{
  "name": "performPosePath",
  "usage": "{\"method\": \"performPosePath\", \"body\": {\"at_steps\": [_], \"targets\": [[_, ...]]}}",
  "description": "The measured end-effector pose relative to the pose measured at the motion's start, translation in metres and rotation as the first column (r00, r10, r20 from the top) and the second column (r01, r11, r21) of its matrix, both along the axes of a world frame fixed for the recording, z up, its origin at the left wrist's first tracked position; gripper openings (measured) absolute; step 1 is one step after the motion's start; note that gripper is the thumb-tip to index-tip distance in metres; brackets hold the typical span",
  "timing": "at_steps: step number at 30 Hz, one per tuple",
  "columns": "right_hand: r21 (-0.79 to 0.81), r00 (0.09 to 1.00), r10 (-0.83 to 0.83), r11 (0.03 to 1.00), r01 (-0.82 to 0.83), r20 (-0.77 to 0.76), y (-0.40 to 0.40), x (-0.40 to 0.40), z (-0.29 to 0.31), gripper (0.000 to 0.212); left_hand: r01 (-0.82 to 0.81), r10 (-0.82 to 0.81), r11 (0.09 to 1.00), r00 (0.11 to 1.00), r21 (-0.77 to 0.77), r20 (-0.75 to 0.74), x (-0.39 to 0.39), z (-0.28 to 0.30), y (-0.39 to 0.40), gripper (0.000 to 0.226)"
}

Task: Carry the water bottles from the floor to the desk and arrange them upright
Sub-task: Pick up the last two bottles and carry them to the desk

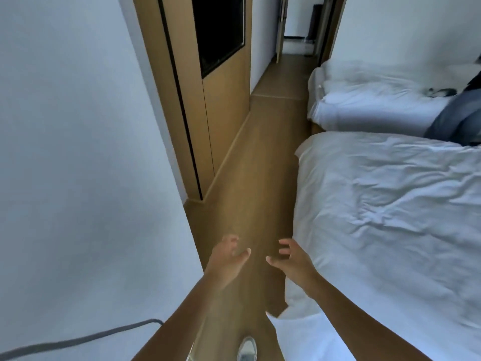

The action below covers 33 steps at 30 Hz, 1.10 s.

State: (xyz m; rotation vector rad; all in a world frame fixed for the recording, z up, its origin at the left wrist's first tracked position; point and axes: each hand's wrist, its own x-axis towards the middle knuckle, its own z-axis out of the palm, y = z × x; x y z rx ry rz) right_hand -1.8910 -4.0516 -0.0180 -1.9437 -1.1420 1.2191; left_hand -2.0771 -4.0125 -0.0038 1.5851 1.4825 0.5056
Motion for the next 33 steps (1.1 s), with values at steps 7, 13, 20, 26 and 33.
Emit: {"method": "performPosePath", "body": {"at_steps": [7,13,20,26,33], "targets": [[-0.004,0.997,-0.082,0.997,0.082,0.016,0.168,0.076,0.014,0.062,0.033,-0.033,0.999,0.999,0.007,0.004,0.062,0.021,0.184,0.046],[-0.013,0.993,-0.119,0.993,0.120,0.024,0.306,0.136,0.004,0.061,0.008,-0.008,1.000,1.000,0.005,-0.010,0.122,0.012,0.327,0.044],[0.023,0.993,-0.116,0.993,0.116,0.001,0.508,0.224,0.010,0.059,0.009,-0.009,1.000,0.999,0.007,-0.037,0.210,0.005,0.533,0.042],[0.082,0.997,-0.068,0.995,0.065,0.038,0.660,0.286,0.041,0.045,-0.003,0.003,1.000,1.000,0.019,0.004,0.272,0.025,0.686,0.042],[0.076,0.996,-0.071,0.995,0.068,0.044,0.853,0.345,0.028,0.056,0.000,-0.001,1.000,1.000,0.025,0.016,0.328,0.012,0.871,0.042]]}}
